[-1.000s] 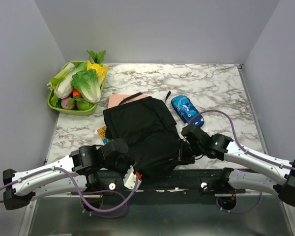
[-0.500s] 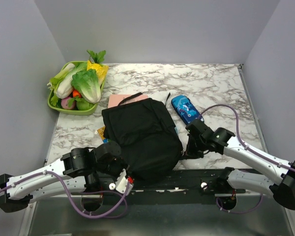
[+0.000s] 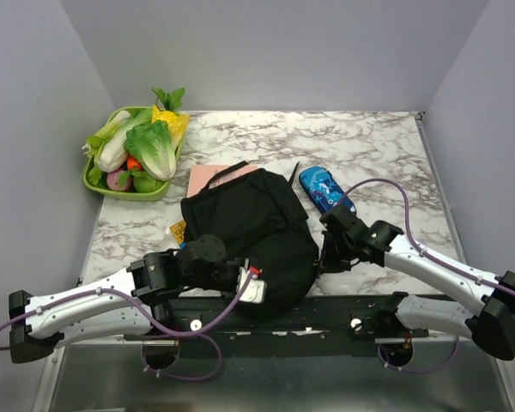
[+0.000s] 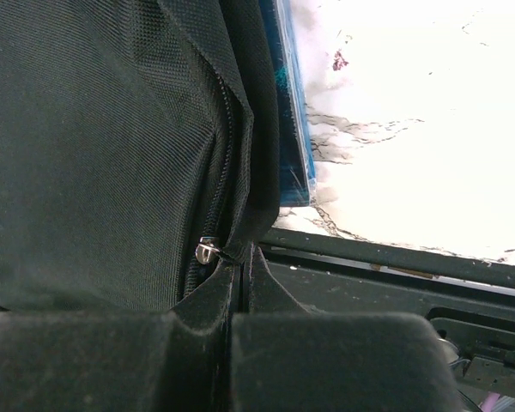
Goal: Pack the student bag
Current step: Unzip the student bag at the center of the board.
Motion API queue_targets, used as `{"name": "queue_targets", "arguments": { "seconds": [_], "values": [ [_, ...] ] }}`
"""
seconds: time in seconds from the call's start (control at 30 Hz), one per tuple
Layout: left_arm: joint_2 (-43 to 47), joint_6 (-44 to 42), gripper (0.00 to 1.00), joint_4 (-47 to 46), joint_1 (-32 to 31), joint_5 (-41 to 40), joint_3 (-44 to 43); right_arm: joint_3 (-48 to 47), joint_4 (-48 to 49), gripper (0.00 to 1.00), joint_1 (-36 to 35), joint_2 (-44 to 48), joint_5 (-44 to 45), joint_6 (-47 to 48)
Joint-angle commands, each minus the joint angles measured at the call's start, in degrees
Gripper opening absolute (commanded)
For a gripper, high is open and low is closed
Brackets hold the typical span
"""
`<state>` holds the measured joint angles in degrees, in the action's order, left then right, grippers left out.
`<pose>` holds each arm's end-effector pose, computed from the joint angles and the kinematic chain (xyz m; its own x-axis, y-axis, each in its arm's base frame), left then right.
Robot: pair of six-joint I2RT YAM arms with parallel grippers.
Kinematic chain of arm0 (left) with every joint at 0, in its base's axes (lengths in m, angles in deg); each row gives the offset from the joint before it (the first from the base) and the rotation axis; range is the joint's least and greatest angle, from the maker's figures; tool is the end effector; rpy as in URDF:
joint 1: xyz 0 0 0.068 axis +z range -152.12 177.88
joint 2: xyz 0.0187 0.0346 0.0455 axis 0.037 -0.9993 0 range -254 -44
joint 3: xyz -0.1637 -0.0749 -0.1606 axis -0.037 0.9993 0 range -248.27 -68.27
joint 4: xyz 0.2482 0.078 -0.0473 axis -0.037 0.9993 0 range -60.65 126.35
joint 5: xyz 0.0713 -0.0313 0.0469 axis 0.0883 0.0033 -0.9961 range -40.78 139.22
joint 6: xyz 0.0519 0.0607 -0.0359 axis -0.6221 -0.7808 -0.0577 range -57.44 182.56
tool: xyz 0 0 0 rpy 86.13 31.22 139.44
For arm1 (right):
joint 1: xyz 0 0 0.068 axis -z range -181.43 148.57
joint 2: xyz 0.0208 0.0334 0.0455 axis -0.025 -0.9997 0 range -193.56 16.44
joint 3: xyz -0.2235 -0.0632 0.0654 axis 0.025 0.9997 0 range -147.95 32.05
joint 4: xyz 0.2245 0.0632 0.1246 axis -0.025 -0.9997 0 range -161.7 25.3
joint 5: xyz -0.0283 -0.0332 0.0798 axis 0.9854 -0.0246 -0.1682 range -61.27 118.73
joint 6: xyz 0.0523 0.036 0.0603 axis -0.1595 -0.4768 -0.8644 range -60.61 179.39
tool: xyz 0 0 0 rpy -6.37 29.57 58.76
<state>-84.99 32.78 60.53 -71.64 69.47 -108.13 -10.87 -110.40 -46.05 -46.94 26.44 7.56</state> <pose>0.0513 -0.2144 0.2418 0.3251 0.4616 -0.8254 0.9445 -0.2017 0.2592 0.1623 0.1645 0.1511 -0.9631 0.1532 -0.2211 0.0710 0.9376 0.3404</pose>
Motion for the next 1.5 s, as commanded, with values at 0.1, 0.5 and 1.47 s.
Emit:
{"name": "queue_targets", "arguments": {
  "seconds": [0.1,0.5,1.47],
  "values": [
    [-4.62,23.62,0.66,-22.83,-1.05,-6.73,4.17,-1.91,3.24,0.01,-1.43,0.71,-0.97,0.6],
    [-12.53,29.6,0.69,-30.91,-5.98,-8.38,10.32,-2.52,4.21,0.01,-3.02,2.02,-2.55,0.59],
    [-14.56,10.72,0.0,-24.07,-9.76,9.7,9.8,-11.82,-7.56,0.01,0.49,-6.93,10.8,7.71]
  ]
}}
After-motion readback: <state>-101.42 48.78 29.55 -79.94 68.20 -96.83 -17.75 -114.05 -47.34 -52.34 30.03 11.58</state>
